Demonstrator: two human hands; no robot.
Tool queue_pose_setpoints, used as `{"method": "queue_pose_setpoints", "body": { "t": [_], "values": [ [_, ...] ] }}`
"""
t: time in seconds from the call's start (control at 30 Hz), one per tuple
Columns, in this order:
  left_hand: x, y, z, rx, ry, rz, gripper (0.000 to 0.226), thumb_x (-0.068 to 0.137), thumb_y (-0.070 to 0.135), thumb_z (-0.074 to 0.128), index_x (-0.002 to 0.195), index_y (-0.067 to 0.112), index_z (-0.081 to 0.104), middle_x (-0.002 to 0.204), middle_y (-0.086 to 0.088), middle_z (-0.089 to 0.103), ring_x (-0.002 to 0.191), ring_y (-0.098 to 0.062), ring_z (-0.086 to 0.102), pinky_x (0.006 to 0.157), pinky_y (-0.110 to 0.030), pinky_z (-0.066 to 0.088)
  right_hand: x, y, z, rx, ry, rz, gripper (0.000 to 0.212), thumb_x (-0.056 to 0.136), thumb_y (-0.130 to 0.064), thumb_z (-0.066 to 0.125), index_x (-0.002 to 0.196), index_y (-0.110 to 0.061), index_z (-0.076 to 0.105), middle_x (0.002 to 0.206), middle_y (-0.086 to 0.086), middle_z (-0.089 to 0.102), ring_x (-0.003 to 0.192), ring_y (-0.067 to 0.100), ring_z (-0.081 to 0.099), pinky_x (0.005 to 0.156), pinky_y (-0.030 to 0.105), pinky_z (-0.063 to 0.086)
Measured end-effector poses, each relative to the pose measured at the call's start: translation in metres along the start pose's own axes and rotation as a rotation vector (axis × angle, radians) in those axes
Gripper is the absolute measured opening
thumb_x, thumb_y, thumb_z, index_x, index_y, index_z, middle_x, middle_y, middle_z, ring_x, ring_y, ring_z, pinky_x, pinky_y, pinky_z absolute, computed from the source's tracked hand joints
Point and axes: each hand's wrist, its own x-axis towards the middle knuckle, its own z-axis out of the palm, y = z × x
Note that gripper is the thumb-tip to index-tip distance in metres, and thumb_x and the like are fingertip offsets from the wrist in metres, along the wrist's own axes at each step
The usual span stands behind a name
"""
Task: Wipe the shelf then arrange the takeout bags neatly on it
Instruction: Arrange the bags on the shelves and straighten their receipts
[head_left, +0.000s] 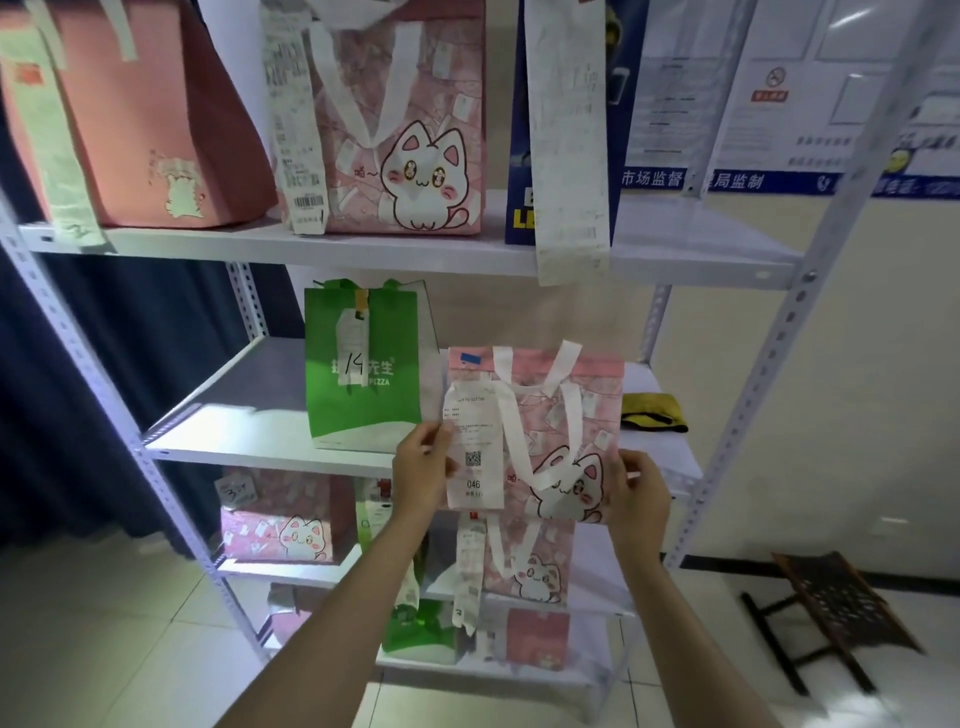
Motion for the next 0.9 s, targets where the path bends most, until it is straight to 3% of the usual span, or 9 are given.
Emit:
{"method": "queue_pose_setpoints", "body": {
  "t": [0.13, 0.3, 0.5, 0.63, 0.8, 0.9],
  "values": [
    [-0.016, 0.002, -0.02, -0.021, -0.025, 0.028, 0.024, 0.103, 0.036, 0.057, 0.095, 0.018, 0.07, 0.08, 0.001, 0.07, 0.058, -0.008, 0.064, 0.056, -0.019, 0.051, -0.031, -0.009, -0.01, 0.021, 0.048, -0.035, 0.022, 0.103, -0.038, 0.056, 0.095, -0.02, 0.064, 0.087, -0.009, 0.069, 0.076, 0.012, 0.066, 0.064, 0.036, 0.056],
    [-0.028, -0.003, -0.06, -0.048, -0.12, -0.009, 0.015, 0.099, 0.028, 0.065, 0.094, 0.016, 0.073, 0.091, 0.002, 0.075, 0.085, -0.014, 0.072, 0.071, -0.03, 0.058, -0.084, -0.023, -0.018, -0.008, 0.12, -0.032, 0.026, 0.103, -0.038, 0.056, 0.095, -0.015, 0.065, 0.085, -0.004, 0.068, 0.072, 0.014, 0.064, 0.061, 0.03, 0.05],
    [-0.048, -0.03, -0.141, -0.07, -0.24, -0.089, 0.009, 0.097, 0.023, 0.067, 0.091, 0.02, 0.073, 0.089, 0.0, 0.076, 0.071, -0.013, 0.07, 0.054, -0.019, 0.049, -0.175, -0.049, -0.002, -0.067, 0.104, -0.003, 0.013, 0.103, -0.032, 0.057, 0.095, -0.023, 0.062, 0.087, -0.006, 0.066, 0.074, 0.012, 0.064, 0.061, 0.023, 0.046],
    [-0.067, -0.059, -0.209, -0.049, -0.26, -0.113, 0.012, 0.099, 0.02, 0.065, 0.093, 0.011, 0.071, 0.084, -0.003, 0.072, 0.055, 0.0, 0.063, 0.046, -0.014, 0.045, -0.24, -0.057, 0.029, -0.082, 0.067, 0.033, 0.016, 0.103, -0.032, 0.058, 0.095, -0.019, 0.064, 0.084, -0.006, 0.068, 0.072, 0.01, 0.065, 0.057, 0.017, 0.045],
    [-0.08, -0.097, -0.294, 0.018, -0.257, -0.221, 0.02, 0.096, 0.029, 0.069, 0.088, 0.011, 0.071, 0.087, -0.005, 0.076, 0.077, -0.022, 0.075, 0.061, -0.034, 0.061, -0.307, -0.048, 0.079, -0.121, -0.056, 0.065, 0.016, 0.102, -0.032, 0.057, 0.094, -0.02, 0.063, 0.082, -0.001, 0.068, 0.074, 0.019, 0.065, 0.061, 0.032, 0.051],
    [-0.087, -0.115, -0.343, 0.05, -0.265, -0.228, 0.021, 0.097, 0.027, 0.067, 0.089, 0.009, 0.073, 0.083, -0.003, 0.076, 0.065, -0.012, 0.07, 0.05, -0.016, 0.049, -0.342, -0.053, 0.108, -0.125, -0.143, 0.092, 0.013, 0.101, -0.027, 0.06, 0.09, -0.02, 0.062, 0.078, -0.008, 0.064, 0.073, 0.017, 0.063, 0.064, 0.031, 0.048]
  ]
}}
